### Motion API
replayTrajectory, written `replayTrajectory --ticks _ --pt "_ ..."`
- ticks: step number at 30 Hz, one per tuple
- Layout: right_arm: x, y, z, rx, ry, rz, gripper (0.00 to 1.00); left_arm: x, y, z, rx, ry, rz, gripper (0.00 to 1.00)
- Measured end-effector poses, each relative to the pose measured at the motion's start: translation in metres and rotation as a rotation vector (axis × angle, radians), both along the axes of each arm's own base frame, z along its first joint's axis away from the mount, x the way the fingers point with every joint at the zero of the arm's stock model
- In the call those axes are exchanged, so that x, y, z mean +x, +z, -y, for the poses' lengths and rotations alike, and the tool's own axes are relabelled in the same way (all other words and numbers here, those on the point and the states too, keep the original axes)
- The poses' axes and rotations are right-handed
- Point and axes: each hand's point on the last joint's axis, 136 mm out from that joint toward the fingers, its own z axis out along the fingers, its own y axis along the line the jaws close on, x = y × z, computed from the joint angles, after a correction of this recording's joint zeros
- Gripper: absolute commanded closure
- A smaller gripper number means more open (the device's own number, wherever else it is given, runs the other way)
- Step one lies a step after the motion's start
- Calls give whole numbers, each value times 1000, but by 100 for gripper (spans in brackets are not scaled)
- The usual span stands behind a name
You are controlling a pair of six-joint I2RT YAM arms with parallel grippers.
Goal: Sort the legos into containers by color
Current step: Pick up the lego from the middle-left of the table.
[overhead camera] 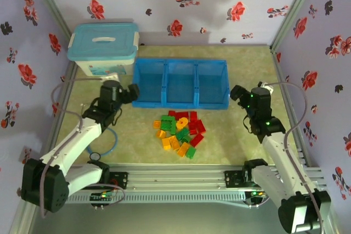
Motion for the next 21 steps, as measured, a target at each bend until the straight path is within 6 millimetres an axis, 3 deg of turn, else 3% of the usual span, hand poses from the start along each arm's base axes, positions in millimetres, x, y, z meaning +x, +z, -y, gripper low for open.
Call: replayTrajectory --ticks 4,7,9,16,21 --pt "-22 0 -26 7 87 -81 1 -38 -16 43 22 -138 -100 12" --pt "-40 -8 -42 -6 145 -138 2 -61 -25 61 32 -205 -153 16" --pt "-52 -17 -50 -20 178 -185 8 -76 -32 72 39 -241 -182 19" --pt "-76 -34 -75 -39 270 -277 19 -124 -84 100 112 -340 -340 27" --pt "-88 -42 -93 -44 327 -313 23 -146 -111 106 142 -361 -417 30"
